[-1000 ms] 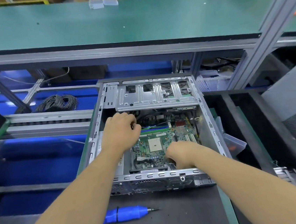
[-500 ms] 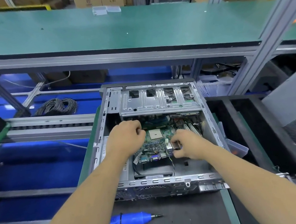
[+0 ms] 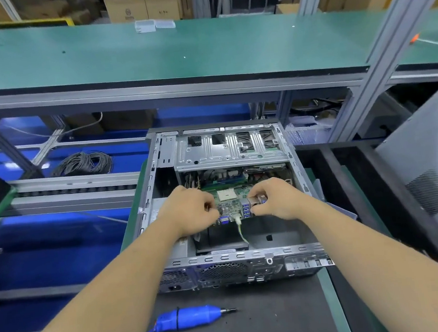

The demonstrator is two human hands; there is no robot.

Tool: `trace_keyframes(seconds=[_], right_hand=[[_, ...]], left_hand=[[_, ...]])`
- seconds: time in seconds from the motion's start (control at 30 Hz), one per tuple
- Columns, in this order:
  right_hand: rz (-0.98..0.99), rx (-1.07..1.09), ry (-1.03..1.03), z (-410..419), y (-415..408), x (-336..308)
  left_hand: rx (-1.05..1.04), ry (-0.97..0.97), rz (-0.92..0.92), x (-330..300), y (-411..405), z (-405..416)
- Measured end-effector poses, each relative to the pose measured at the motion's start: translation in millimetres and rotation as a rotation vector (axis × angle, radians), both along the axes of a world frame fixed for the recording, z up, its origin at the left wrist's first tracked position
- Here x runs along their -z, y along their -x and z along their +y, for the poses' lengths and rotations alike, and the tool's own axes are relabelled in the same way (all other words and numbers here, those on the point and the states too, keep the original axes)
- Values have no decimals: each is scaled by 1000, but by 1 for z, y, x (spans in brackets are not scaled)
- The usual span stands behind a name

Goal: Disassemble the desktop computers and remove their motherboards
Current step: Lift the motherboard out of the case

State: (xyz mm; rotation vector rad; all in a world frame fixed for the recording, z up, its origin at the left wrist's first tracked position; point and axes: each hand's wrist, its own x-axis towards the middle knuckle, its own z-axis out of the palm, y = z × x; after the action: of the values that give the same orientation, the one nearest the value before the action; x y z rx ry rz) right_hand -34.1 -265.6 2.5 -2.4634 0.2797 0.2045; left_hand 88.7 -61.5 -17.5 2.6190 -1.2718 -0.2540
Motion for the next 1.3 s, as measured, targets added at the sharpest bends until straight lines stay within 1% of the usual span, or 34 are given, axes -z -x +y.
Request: trace_keyframes(seconds=[0.1,0.17,0.23,0.33,0.37,0.5,0.67,0.73,0.83,0.9,0.93,1.0,1.07,1.13,1.17,1.2,1.3], right_hand=[[-4,12,-24,0,-1,1],[2,24,-49,-1,1,5],[-4,50,-64,-1,3,6],[-18,71,-86,-1,4,5],[-15,72,-83,-1,4,4],[-17,84,-57,0,2,3],[-13,87,-84,3,2,3],[-20,88,-79,5,1,3],[-47,111,-76,3,2,3],[-55,127,-79,0,2,1],[-58,125,-81,-2,0,0],[-62,124,-85,-2,-2,-1],[-63,134,-77,0,-4,-2],[-77,150,-86,4,-7,-2],[-73,163,-101,8,-8,-3],[-65,176,-119,12,-8,-4],[-67,206,-182,13,-1,-8]], left_hand=[[42,-12,-33,1,4,3],[32,41,16,1,7,6],[13,119,78,1,10,10],[-115,300,200,0,14,16],[-127,317,197,0,15,18],[-53,272,54,2,18,21],[-60,367,103,3,21,27],[-34,298,62,0,21,27],[44,150,-95,2,23,24],[51,134,-137,4,22,23],[25,189,-118,4,22,23],[-70,358,-57,2,21,26],[-111,463,-125,-1,23,28],[-69,498,-166,-2,26,27],[-67,520,-138,-2,26,27],[-110,568,-69,-4,25,27],[-399,851,169,-8,21,31]])
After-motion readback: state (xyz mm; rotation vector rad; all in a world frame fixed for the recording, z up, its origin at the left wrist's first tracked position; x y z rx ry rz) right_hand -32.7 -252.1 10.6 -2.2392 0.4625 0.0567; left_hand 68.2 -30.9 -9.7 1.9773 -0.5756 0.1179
